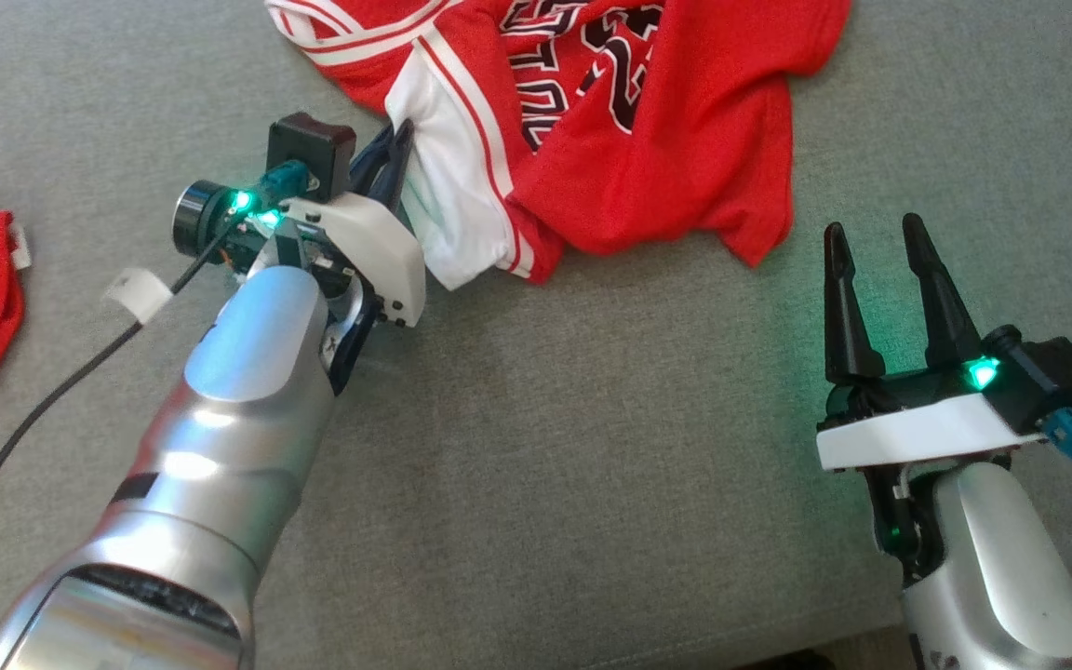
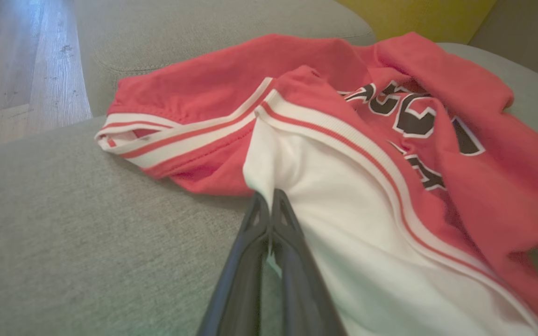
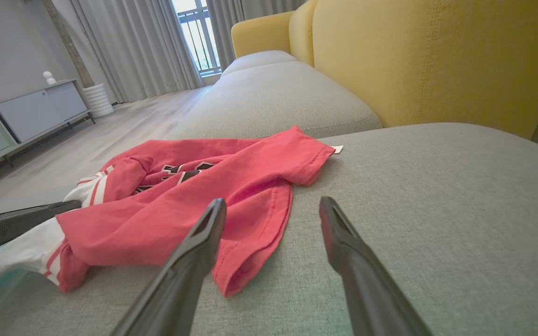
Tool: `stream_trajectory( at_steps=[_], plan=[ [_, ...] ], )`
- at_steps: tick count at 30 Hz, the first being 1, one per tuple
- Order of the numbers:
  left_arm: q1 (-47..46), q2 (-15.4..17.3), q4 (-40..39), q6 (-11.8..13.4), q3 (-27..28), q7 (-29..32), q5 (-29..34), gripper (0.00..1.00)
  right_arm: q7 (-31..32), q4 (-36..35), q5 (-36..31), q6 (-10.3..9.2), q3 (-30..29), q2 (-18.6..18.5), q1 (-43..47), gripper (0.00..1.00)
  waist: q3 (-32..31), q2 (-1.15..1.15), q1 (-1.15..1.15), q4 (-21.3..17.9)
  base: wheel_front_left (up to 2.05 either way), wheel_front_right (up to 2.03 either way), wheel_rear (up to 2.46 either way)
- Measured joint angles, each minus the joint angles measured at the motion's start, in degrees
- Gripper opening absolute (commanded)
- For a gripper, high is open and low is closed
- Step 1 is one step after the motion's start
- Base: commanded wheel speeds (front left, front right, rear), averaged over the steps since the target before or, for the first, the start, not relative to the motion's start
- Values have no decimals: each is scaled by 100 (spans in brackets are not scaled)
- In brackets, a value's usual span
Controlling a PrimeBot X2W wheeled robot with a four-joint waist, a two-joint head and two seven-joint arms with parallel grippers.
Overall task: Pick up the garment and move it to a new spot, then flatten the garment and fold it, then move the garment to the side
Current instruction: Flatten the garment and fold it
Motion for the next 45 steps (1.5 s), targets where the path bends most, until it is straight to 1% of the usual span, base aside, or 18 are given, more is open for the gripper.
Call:
stream_trajectory(
  at_steps=[6, 9, 17, 21, 25, 26, 27, 28, 33, 36, 38, 41, 45],
  plan=[
    [8, -27, 58, -5, -191, -393, -242, 0, -5, 103, -49, 0, -36, 0, 0, 100, -194, 0, 0, 153, 0, 0, 0],
    [37, -37, 63, -46, -287, -559, -359, 0, -7, 162, -71, 0, -62, 0, 8, 100, -345, 0, 0, 264, 0, 0, 0],
    [567, -52, 58, -31, -517, -780, -645, 0, -2, 378, -93, 0, -235, 0, 153, 100, -834, 0, -1, 759, 0, 0, 0],
    [954, -49, -74, 32, -655, -845, -798, 0, 0, 519, -85, 0, -287, 0, 284, 100, -1163, 0, -1, 1110, 0, 0, 0],
    [1289, -49, -221, 186, -680, -889, -924, 0, 7, 581, -53, 0, -279, 0, 370, 100, -1378, 0, -2, 1363, 0, 0, 0],
    [1377, -48, -232, 209, -683, -888, -955, 2, 20, 599, -52, 0, -279, 0, 390, 100, -1421, 0, -1, 1418, 0, 0, 0],
    [1473, -48, -240, 244, -682, -887, -983, 44, 48, 611, -52, 0, -280, 0, 403, 100, -1461, 0, -1, 1473, 0, 0, 0],
    [1571, -47, -243, 288, -679, -869, -1016, 100, 48, 614, -52, 0, -279, 0, 411, 100, -1497, 0, -1, 1523, 0, 0, 0],
    [2031, 10, -375, 517, -517, -959, -1224, 100, 62, 615, -52, 0, -285, 0, 484, 100, -1657, 0, -1, 1678, 0, 0, 0],
    [2177, 151, -690, 659, -401, -1112, -1245, 100, 100, 580, -52, 0, -345, 0, 514, 100, -1725, 0, -1, 1744, 0, 0, 0],
    [2262, 274, -1060, 722, -252, -1188, -1246, 100, 99, 509, -52, 0, -407, 0, 542, 100, -1763, 0, 0, 1794, 0, 0, 0],
    [2505, 432, -1677, 903, -46, -1233, -1235, 100, 92, 389, -4, 0, -472, 1, 679, 100, -1835, 0, 0, 1868, 0, 0, 0],
    [3275, 588, -2709, 1131, 271, -1235, -1081, 100, 90, 321, 27, 0, -503, 4, 951, 100, -1932, 0, -1, 1912, 0, 0, 0]
  ],
)
